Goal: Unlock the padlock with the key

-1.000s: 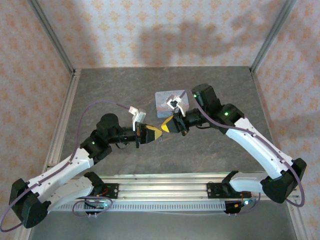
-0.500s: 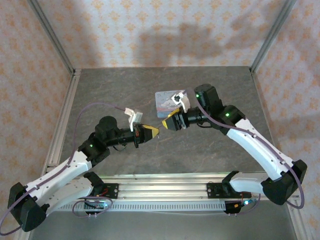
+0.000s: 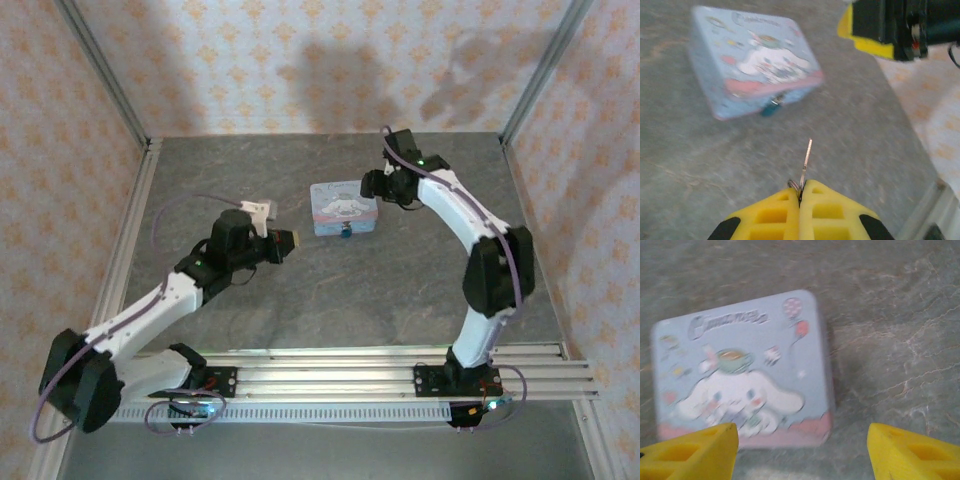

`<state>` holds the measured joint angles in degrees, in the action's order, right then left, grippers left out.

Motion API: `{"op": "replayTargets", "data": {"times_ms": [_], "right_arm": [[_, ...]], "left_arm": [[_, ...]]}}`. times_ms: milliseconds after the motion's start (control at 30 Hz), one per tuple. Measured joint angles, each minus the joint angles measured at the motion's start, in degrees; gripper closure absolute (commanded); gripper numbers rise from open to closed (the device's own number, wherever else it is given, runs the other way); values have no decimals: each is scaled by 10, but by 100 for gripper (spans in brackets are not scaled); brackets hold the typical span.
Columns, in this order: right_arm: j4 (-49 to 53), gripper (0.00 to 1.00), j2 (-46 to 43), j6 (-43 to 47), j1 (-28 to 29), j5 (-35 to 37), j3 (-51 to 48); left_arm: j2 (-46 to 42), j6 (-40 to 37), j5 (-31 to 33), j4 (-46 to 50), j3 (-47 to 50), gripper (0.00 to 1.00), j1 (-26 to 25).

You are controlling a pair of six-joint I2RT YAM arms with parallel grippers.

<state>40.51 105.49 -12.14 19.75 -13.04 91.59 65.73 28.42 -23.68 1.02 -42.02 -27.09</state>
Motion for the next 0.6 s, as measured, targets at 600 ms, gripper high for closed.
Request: {"op": "replayTargets", "data": {"times_ms": [600], "right_arm": [[-36,45,140,-9,-16,-49,63]], "left_arm": [[389,-45,110,6,-237,100,31]]}}
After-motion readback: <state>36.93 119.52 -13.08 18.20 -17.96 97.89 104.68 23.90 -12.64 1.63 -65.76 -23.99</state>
